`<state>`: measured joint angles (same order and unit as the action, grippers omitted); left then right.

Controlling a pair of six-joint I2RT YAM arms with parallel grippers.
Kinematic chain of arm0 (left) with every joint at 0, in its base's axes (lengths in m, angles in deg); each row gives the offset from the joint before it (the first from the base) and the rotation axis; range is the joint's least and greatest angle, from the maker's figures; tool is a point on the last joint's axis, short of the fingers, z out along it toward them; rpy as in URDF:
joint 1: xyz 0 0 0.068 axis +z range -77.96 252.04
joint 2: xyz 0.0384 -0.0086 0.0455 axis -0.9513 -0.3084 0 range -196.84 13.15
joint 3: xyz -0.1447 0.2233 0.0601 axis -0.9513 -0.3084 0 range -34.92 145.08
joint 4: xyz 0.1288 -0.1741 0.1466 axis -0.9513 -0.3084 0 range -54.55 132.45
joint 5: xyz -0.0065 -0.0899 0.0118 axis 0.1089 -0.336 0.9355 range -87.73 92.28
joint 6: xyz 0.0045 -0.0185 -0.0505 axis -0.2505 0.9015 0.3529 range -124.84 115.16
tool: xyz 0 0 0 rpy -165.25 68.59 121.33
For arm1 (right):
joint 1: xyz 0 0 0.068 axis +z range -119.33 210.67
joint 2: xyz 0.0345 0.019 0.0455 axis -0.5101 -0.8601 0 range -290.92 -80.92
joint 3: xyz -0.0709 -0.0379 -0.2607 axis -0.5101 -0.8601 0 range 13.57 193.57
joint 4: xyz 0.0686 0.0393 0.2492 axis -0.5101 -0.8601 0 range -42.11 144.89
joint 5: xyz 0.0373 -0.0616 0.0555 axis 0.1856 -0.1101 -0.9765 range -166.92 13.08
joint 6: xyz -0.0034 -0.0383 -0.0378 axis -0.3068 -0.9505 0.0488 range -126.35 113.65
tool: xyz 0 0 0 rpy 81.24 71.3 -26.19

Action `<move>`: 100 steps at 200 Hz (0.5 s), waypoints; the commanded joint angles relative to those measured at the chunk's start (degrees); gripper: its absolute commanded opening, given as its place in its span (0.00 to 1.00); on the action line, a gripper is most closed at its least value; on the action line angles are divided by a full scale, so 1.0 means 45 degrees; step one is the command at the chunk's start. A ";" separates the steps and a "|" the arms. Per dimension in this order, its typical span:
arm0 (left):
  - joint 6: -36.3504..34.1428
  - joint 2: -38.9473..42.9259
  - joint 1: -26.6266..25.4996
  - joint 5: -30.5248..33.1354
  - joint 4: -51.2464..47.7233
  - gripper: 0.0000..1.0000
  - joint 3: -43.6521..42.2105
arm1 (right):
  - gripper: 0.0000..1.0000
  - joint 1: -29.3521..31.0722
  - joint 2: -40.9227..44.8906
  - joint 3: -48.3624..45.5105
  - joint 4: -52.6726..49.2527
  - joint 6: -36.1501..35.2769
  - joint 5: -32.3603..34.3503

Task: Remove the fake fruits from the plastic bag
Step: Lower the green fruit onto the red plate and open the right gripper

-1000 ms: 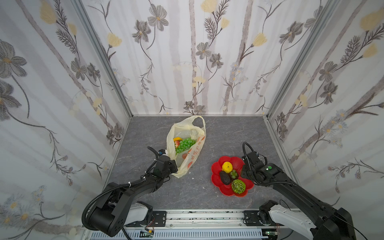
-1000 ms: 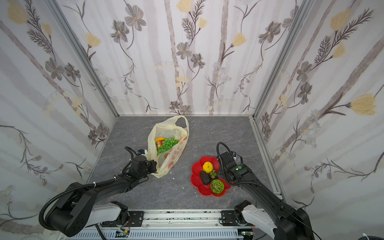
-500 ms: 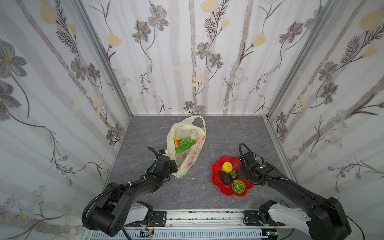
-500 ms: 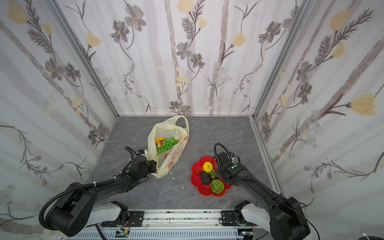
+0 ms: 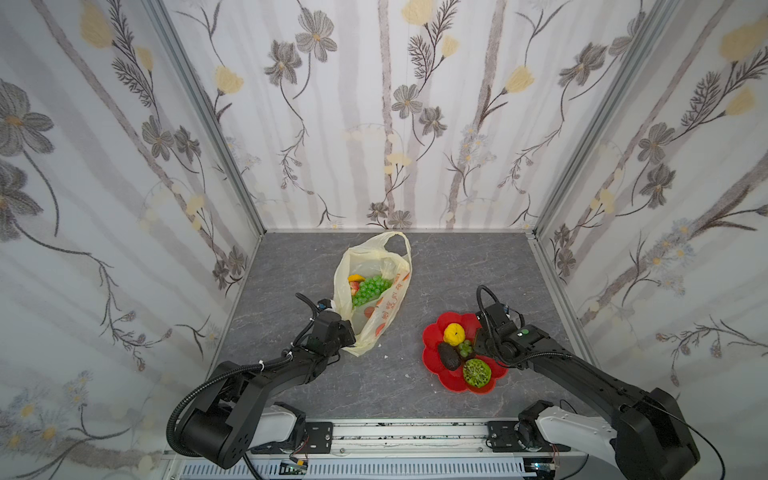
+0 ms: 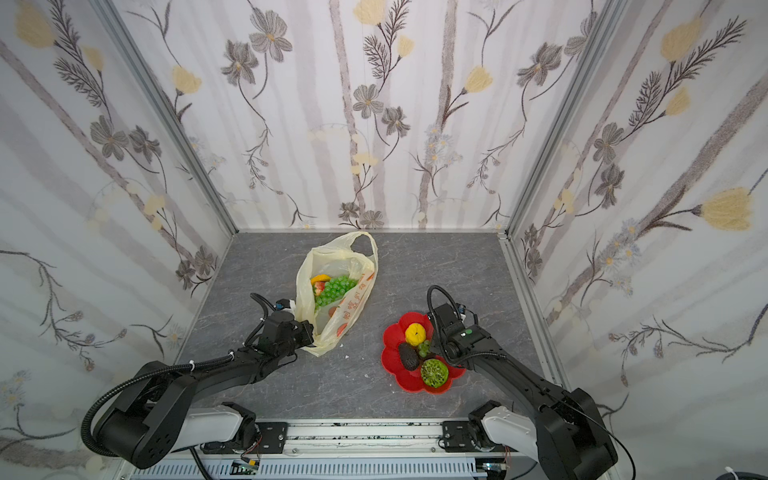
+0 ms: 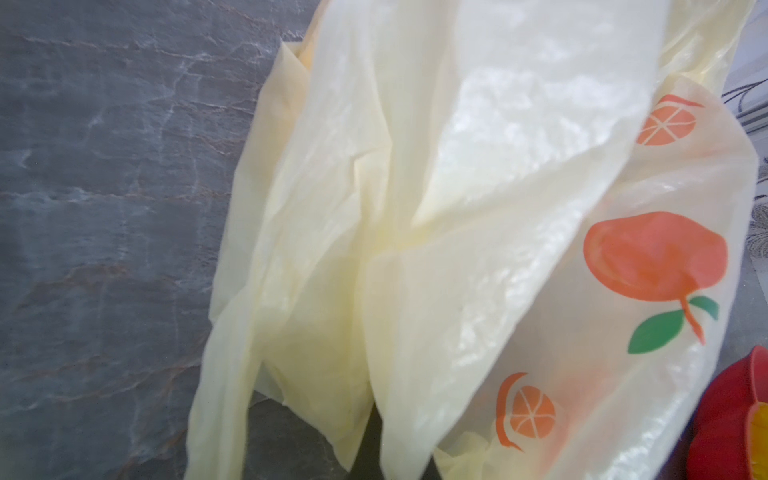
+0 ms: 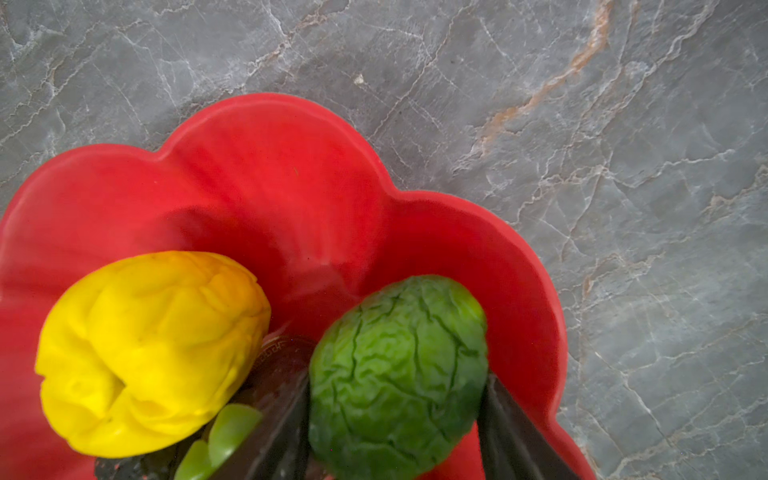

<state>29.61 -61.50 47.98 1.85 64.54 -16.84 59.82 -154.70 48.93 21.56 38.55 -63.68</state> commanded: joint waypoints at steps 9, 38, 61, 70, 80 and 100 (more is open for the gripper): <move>-0.0118 -0.0034 -0.0006 0.0061 0.0268 0.00 0.0112 | 0.61 0.0008 0.0086 0.0098 0.0220 0.0051 0.0049; -0.0118 -0.0022 -0.0005 0.0056 0.0268 0.00 0.0086 | 0.64 0.0009 0.0121 0.0096 0.0173 0.0023 0.0081; -0.0118 -0.0003 -0.0006 0.0070 0.0265 0.00 0.0092 | 0.67 0.0019 0.0202 0.0137 0.0071 -0.0003 0.0135; -0.0120 0.0015 -0.0006 0.0056 0.0268 0.00 0.0064 | 0.68 0.0025 0.0252 0.0157 0.0026 -0.0027 0.0140; -0.0127 0.0027 -0.0006 0.0073 0.0268 0.00 0.0063 | 0.70 0.0011 0.0315 0.0199 0.0008 -0.0109 0.0110; -0.0175 0.0098 -0.0006 0.0076 0.0248 0.00 0.0069 | 0.70 0.0019 0.0471 0.0338 -0.0167 -0.0184 0.0198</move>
<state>29.59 -61.45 47.98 1.85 64.56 -16.75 59.82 -153.30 49.32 20.95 38.11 -63.64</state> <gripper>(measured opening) 0.051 0.702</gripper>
